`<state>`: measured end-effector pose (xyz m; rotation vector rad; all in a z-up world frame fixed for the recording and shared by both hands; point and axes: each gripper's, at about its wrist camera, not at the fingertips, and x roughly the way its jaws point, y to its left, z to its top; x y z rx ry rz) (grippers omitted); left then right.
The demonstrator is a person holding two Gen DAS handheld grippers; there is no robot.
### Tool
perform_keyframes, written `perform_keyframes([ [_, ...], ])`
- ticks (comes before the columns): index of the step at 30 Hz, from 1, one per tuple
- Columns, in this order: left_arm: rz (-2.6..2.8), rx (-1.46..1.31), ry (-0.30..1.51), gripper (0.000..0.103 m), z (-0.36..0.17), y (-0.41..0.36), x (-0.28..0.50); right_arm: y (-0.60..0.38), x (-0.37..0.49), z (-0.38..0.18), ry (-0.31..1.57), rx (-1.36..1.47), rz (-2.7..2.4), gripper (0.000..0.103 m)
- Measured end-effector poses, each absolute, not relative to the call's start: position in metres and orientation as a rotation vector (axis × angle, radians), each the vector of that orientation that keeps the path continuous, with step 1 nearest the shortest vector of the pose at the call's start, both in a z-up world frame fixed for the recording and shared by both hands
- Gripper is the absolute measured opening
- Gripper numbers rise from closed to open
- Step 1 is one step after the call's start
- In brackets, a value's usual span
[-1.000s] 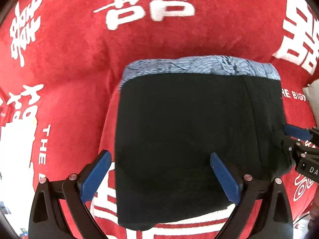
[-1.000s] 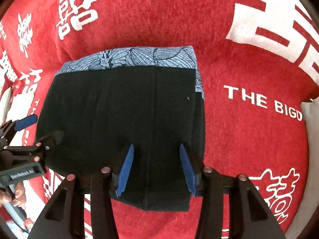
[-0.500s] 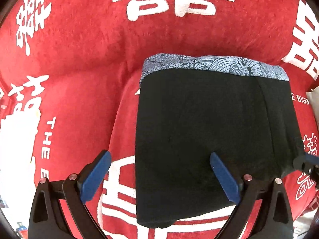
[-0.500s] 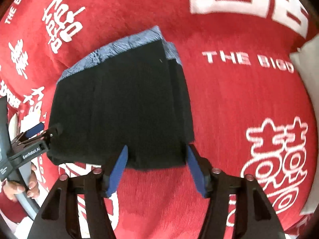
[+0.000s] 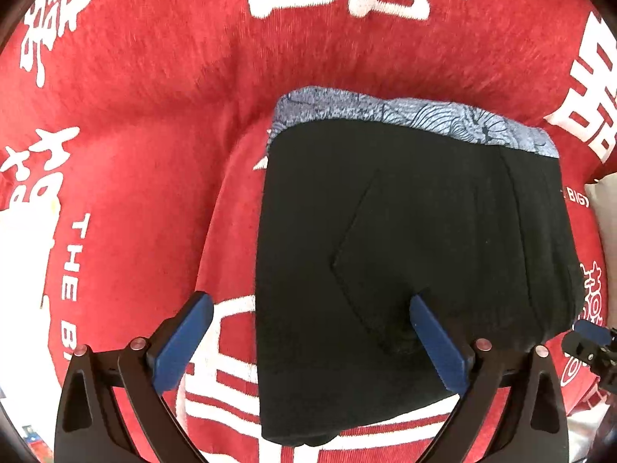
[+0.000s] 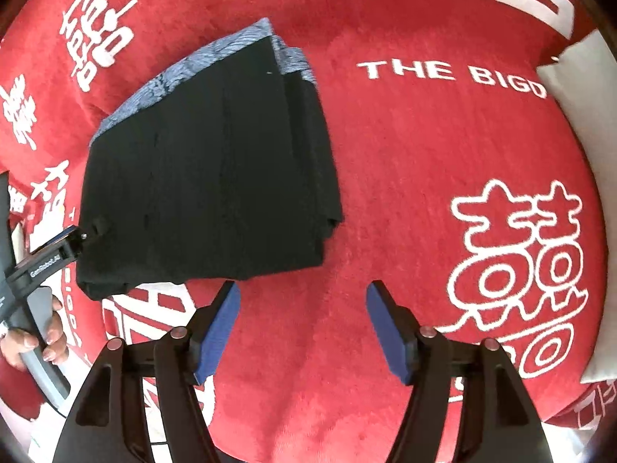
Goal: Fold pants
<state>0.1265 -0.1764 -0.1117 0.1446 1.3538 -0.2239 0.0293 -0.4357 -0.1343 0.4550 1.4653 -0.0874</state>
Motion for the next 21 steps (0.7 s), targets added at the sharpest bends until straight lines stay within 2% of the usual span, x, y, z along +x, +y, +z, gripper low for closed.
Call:
perform_keyframes([
  [16, -0.242, 0.119, 1.369, 0.102, -0.11, -0.158, 0.155, -0.465, 0.054, -0.119, 1.42, 0.494, -0.082, 0.072],
  [21, -0.248, 0.11, 1.371, 0.102, -0.11, -0.157, 0.167, -0.48, 0.07, -0.113, 1.386, 0.528, -0.061, 0.078],
])
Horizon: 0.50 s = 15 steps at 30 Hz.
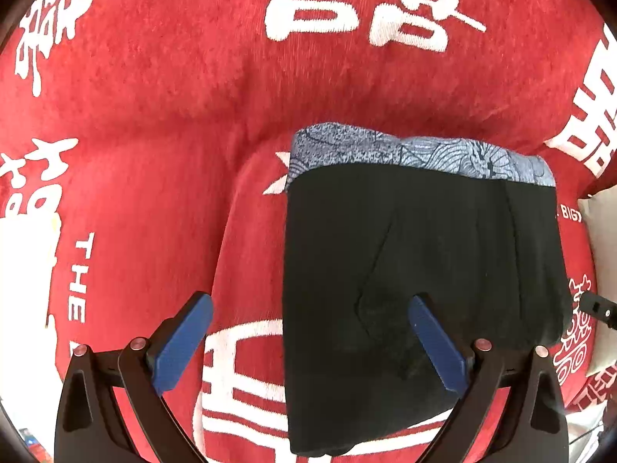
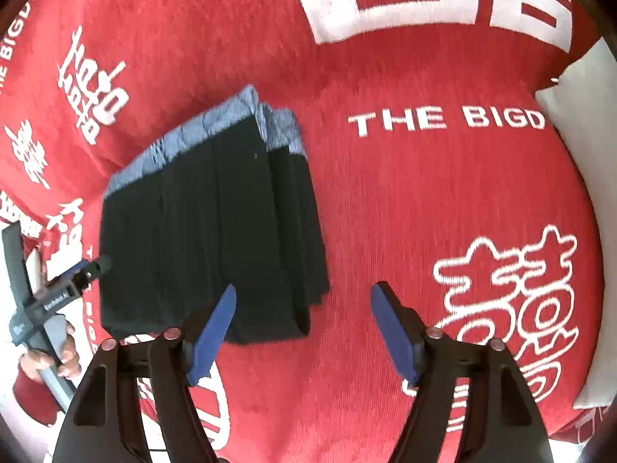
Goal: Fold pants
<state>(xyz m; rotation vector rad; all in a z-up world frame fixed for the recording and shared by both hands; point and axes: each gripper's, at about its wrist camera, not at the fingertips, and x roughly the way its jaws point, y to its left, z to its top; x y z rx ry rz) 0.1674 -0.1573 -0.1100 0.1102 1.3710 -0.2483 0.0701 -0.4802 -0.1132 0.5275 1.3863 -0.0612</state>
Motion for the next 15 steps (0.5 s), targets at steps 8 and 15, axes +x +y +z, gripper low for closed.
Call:
perform_keyframes([
  [8, -0.246, 0.122, 1.384, 0.102, -0.118, -0.159, 0.172, -0.487, 0.082, -0.123, 1.391, 0.531, -0.046, 0.078],
  [15, -0.251, 0.121, 1.398, 0.102, -0.128, -0.167, 0.176, -0.496, 0.084, -0.139, 1.403, 0.595, -0.007, 0.079],
])
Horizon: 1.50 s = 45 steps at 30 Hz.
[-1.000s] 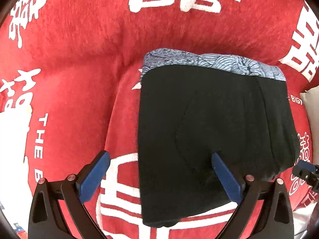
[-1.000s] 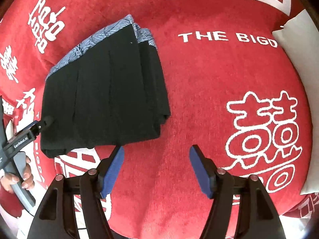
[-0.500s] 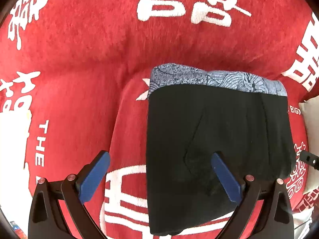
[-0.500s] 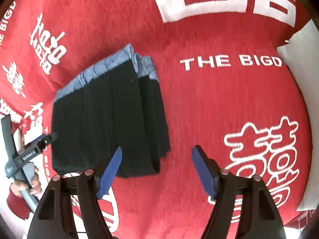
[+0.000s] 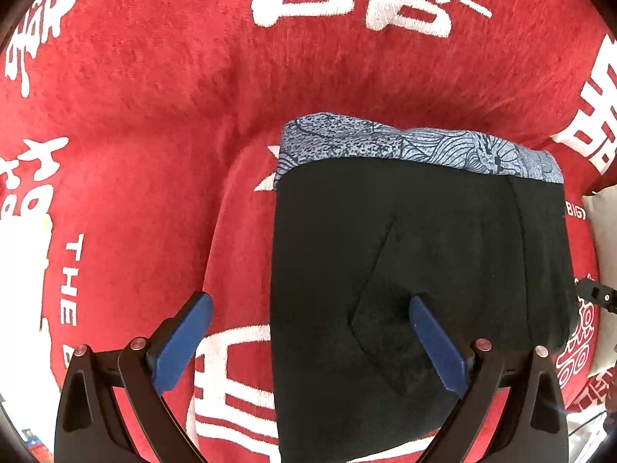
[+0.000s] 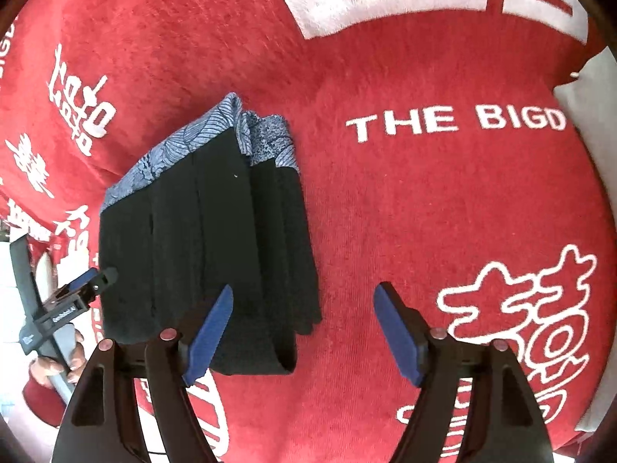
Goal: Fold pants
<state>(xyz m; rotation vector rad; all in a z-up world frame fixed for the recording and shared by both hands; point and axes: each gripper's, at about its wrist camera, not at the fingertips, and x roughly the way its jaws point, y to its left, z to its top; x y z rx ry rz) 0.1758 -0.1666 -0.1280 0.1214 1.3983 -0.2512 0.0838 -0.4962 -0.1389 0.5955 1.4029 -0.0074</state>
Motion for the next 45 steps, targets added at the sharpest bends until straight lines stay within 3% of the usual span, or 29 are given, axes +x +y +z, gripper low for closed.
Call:
perform_keyframes([
  [19, -0.493, -0.088, 1.556, 0.102, -0.178, -0.147, 0.217, -0.52, 0.111, -0.182, 1.397, 0.839, 0.231, 0.081],
  [26, -0.57, -0.116, 1.572, 0.102, -0.197, -0.161, 0.221, -0.505, 0.132, -0.194, 1.386, 0.78, 0.344, 0.081],
  [36, -0.562, -0.101, 1.545, 0.102, -0.184, -0.188, 0.216, -0.493, 0.153, -0.204, 1.435, 0.789, 0.43, 0.081],
  [38, -0.555, -0.115, 1.516, 0.093, -0.178, -0.19, 0.213, -0.491, 0.153, -0.203, 1.447, 0.788, 0.401, 0.077],
  [42, -0.564, -0.103, 1.458, 0.071, -0.161, -0.192, 0.205, -0.489, 0.147, -0.19, 1.425, 0.792, 0.376, 0.053],
  [45, -0.571, -0.122, 1.441, 0.064, -0.151, -0.188, 0.204, -0.491, 0.141, -0.179, 1.397, 0.841, 0.369, 0.046],
])
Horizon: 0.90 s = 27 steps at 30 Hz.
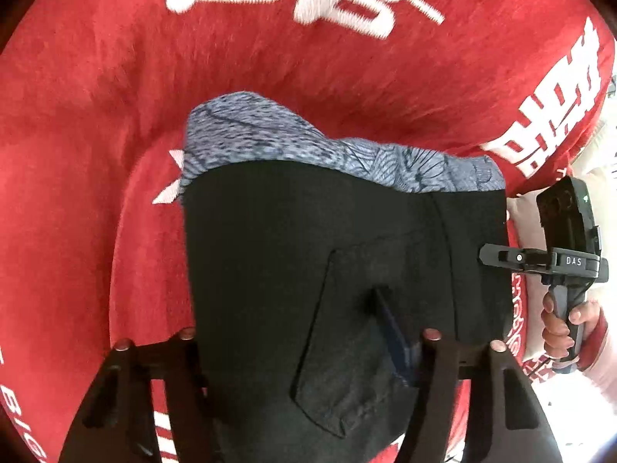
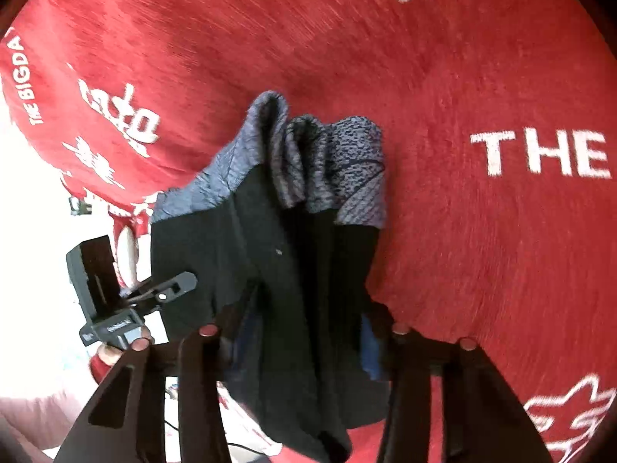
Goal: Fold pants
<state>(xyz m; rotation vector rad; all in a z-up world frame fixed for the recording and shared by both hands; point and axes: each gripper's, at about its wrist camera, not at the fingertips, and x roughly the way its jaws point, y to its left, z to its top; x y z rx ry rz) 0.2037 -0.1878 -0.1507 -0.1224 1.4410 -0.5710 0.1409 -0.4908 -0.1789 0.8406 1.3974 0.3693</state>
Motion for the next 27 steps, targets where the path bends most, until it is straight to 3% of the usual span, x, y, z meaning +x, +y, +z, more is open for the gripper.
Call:
perform_keyframes([
  [16, -0.606, -0.133, 1.452, 0.062, -0.1, -0.169, 0.138, -0.471, 0.069, -0.139, 1.391, 0.945, 0.374, 0.045],
  [22, -0.528, -0.098, 1.504, 0.063, -0.125, -0.156, 0.102, -0.45, 0.034, -0.154, 1.452, 0.87, 0.303, 0.045],
  [23, -0.509, -0.102, 1.501, 0.064, -0.13, -0.153, 0.1, -0.446, 0.034, -0.156, 1.455, 0.83, 0.288, 0.048],
  [25, -0.461, -0.082, 1.458, 0.084, -0.132, -0.145, 0.098, -0.441, 0.031, -0.157, 1.435, 0.745, 0.243, 0.056],
  [27, -0.395, -0.026, 1.428, 0.094, -0.133, -0.143, 0.1, -0.441, 0.029, -0.158, 1.422, 0.701, 0.195, 0.066],
])
